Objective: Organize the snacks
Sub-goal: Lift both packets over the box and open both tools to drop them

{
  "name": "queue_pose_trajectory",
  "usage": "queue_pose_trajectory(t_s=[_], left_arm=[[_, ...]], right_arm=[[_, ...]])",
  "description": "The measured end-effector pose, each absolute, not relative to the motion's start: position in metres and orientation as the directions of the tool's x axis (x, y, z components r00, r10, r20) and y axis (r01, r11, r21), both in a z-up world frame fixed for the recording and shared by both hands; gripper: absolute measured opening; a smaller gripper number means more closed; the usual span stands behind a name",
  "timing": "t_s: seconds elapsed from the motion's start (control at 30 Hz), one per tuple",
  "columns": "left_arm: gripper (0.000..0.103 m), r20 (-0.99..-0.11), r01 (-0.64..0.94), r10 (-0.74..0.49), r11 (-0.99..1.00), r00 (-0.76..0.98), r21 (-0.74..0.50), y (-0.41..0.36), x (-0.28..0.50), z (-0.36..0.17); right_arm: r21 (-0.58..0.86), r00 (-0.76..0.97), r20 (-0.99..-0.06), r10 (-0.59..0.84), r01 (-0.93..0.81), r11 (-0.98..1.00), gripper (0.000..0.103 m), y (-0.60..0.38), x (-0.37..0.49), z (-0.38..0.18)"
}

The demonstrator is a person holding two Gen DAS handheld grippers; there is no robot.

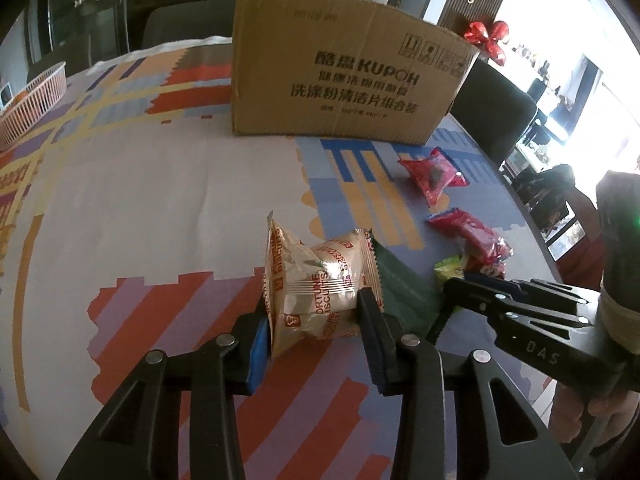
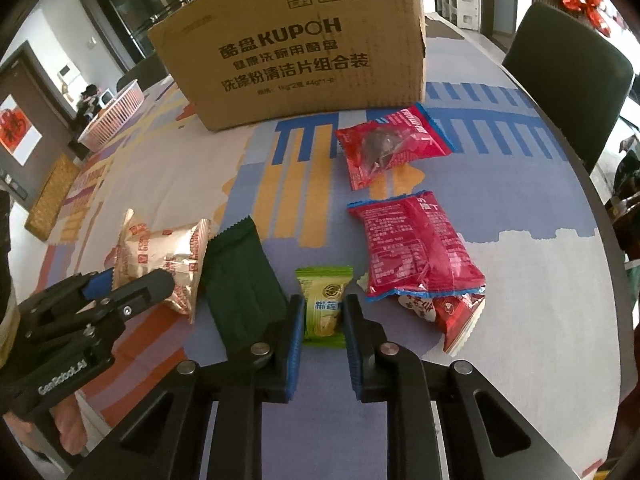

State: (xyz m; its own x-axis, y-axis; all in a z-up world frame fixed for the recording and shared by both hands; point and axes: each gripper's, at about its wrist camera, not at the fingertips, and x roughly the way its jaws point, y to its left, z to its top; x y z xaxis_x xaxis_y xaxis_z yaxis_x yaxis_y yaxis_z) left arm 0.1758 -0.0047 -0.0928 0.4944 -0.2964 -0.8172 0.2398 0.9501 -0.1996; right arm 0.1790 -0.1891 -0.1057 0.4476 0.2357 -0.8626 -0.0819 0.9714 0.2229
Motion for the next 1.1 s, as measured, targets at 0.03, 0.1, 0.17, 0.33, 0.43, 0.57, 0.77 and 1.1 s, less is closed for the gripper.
queue_pose_trajectory(t_s=[0.03, 0.1, 0.17, 0.33, 0.43, 0.57, 0.77, 1.1], left_arm=[[0.039, -0.815, 0.238, -0.296, 0.951, 0.498, -0.199, -0.005, 0.175, -0.091], [0.039, -0.811, 0.23, -0.292, 0.953, 0.508, -0.199, -0.003, 0.175, -0.087], [0.039, -0.806, 0.227, -0.291, 0.953, 0.514, -0.199, -0.003, 0.174, -0.083], [0.04, -0.792, 0.233, -0.293, 0.953, 0.536, -0.195, -0.005, 0.172, -0.069], [0.04, -0.778, 0.236, -0.292, 0.953, 0.557, -0.19, -0.006, 0.172, -0.059], [0.04, -0.757, 0.243, -0.296, 0.952, 0.583, -0.185, -0.01, 0.174, -0.043], [0.04, -0.717, 0.259, -0.298, 0.951, 0.63, -0.167, -0.016, 0.182, -0.018], [0.04, -0.637, 0.273, -0.306, 0.95, 0.707, -0.154, -0.025, 0.197, 0.028]], right_arm=[[0.23, 0.45, -0.859, 0.243, -0.085, 0.97, 0.02, -0.189, 0.178, -0.104], [0.225, 0.46, -0.854, 0.242, -0.091, 0.97, 0.02, -0.189, 0.177, -0.102], [0.22, 0.473, -0.848, 0.241, -0.1, 0.97, 0.02, -0.189, 0.175, -0.097], [0.24, 0.493, -0.825, 0.276, -0.135, 0.961, 0.02, -0.185, 0.17, -0.083], [0.243, 0.511, -0.81, 0.286, -0.151, 0.958, 0.02, -0.184, 0.169, -0.074], [0.237, 0.549, -0.783, 0.291, -0.169, 0.957, 0.02, -0.184, 0.169, -0.057], [0.224, 0.614, -0.734, 0.29, -0.185, 0.957, 0.021, -0.189, 0.175, -0.03], [0.188, 0.716, -0.643, 0.271, -0.196, 0.962, 0.021, -0.199, 0.19, 0.018]])
